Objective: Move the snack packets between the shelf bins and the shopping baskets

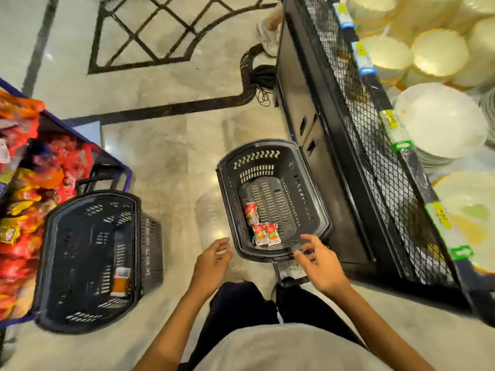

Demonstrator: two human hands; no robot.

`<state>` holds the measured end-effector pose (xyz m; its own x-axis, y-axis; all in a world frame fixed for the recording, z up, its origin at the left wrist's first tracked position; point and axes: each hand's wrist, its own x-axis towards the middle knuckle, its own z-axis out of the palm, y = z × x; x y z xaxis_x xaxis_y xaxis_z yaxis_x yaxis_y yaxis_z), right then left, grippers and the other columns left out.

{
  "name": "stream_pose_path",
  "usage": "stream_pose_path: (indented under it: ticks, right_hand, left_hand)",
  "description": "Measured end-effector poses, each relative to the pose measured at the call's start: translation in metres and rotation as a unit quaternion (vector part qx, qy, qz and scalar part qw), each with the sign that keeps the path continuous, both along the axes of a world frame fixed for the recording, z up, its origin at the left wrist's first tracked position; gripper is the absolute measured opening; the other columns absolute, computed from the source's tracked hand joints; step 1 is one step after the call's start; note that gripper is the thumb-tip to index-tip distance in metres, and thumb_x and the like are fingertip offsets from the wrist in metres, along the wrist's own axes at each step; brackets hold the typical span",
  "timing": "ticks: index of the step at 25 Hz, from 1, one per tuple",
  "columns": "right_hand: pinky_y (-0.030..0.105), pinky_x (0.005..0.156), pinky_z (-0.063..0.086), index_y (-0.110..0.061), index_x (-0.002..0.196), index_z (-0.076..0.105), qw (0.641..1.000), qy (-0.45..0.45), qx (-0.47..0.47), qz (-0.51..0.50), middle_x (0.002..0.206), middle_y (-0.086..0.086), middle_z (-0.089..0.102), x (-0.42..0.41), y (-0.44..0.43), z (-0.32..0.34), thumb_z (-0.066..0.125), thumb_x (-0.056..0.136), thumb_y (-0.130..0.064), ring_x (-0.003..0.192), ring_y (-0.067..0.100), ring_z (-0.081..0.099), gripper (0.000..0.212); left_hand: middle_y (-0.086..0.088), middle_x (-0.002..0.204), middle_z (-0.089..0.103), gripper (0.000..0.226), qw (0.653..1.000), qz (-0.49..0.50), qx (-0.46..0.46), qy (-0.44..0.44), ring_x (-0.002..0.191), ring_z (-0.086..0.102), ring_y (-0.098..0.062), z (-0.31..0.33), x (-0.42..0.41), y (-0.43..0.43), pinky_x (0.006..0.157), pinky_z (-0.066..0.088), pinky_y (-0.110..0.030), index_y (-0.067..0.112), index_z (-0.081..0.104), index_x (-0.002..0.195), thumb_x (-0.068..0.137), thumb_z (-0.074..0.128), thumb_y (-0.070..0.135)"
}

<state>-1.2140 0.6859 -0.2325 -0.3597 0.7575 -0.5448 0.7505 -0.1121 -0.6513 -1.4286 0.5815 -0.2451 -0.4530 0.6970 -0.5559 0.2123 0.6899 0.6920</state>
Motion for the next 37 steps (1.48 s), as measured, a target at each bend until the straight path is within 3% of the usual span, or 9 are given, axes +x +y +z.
stream_pose_path:
  ticks: [4,8,12,14,17,23,28,32,37]
  right_hand:
    - [0.027,0.076,0.046,-0.012,0.125,0.052,0.987,0.013,0.035,-0.159,0.089,-0.005,0.058,0.013,-0.062,0.019,0.060,0.090,-0.018,0.075,0.013,0.058,0.036]
    - [0.028,0.082,0.046,-0.020,0.125,0.049,0.935,0.004,0.015,-0.353,0.104,0.001,0.060,0.029,-0.153,0.034,0.059,0.091,-0.024,0.082,0.016,0.060,0.036]
    - [0.027,0.084,0.045,-0.022,0.130,0.044,0.848,-0.001,0.006,-0.530,0.113,0.001,0.061,0.051,-0.244,0.036,0.058,0.092,-0.026,0.092,0.016,0.061,0.040]
    - [0.021,0.080,0.043,-0.017,0.129,0.046,0.786,-0.002,0.009,-0.618,0.104,-0.006,0.061,0.057,-0.288,0.036,0.059,0.092,-0.021,0.087,0.011,0.059,0.040]
    - [0.012,0.069,0.041,-0.013,0.127,0.048,0.701,0.000,0.005,-0.713,0.092,-0.011,0.059,0.064,-0.344,0.034,0.059,0.091,-0.016,0.077,0.004,0.057,0.037]
    - [0.027,0.079,0.041,-0.017,0.130,0.045,0.582,-0.001,-0.023,-0.813,0.110,0.001,0.058,0.117,-0.430,0.029,0.059,0.091,-0.023,0.086,0.015,0.059,0.042]
    - [0.014,0.064,0.038,-0.018,0.135,0.041,0.546,0.009,0.007,-0.838,0.111,0.000,0.056,0.201,-0.485,0.037,0.055,0.093,-0.027,0.079,0.007,0.054,0.045]
    - [0.023,0.075,0.040,-0.017,0.133,0.042,0.505,0.029,0.056,-0.861,0.106,-0.001,0.057,0.279,-0.506,0.044,0.055,0.094,-0.025,0.086,0.014,0.057,0.042]
    - [0.012,0.050,0.041,-0.019,0.132,0.042,0.449,0.040,0.070,-0.890,0.109,0.002,0.056,0.382,-0.524,0.036,0.054,0.094,-0.023,0.067,0.006,0.052,0.040]
  left_hand:
    - [-0.001,0.114,0.063,0.030,0.986,-0.164,0.016,-0.038,0.098,0.058,-0.009,0.008,-0.002,0.003,0.077,0.041,-0.007,0.012,0.058,0.123,0.093,0.056,0.016]
    - [-0.001,0.106,0.065,0.030,0.930,-0.363,0.018,-0.055,0.105,0.061,-0.018,0.015,0.015,0.020,0.089,0.044,-0.022,0.013,0.059,0.122,0.092,0.058,0.014]
    - [-0.002,0.109,0.062,0.031,0.833,-0.549,0.036,-0.064,0.098,0.059,-0.011,0.029,0.087,0.028,0.078,0.041,-0.010,0.008,0.056,0.124,0.094,0.055,0.014]
    - [0.000,0.108,0.059,0.031,0.779,-0.621,0.040,-0.076,0.090,0.055,-0.005,0.037,0.137,0.019,0.070,0.037,0.001,0.008,0.054,0.125,0.095,0.054,0.014]
    - [-0.004,0.111,0.059,0.032,0.704,-0.703,0.034,-0.093,0.085,0.054,-0.005,0.043,0.213,-0.008,0.070,0.038,0.000,0.009,0.053,0.126,0.095,0.054,0.014]
    - [-0.003,0.118,0.062,0.031,0.608,-0.786,0.028,-0.109,0.090,0.057,-0.007,0.041,0.335,-0.093,0.075,0.042,-0.010,0.018,0.055,0.124,0.094,0.056,0.020]
    - [0.001,0.117,0.059,0.028,0.581,-0.807,-0.004,-0.107,0.091,0.053,-0.001,0.042,0.412,-0.148,0.064,0.038,0.003,0.021,0.053,0.123,0.095,0.054,0.018]
    - [0.003,0.120,0.059,0.029,0.566,-0.819,-0.010,-0.098,0.097,0.054,-0.003,0.045,0.477,-0.168,0.067,0.039,0.001,0.023,0.053,0.124,0.095,0.053,0.021]
    - [0.001,0.125,0.059,0.032,0.521,-0.848,-0.013,-0.095,0.107,0.055,-0.010,0.041,0.598,-0.194,0.087,0.037,-0.019,0.021,0.052,0.128,0.095,0.053,0.021]
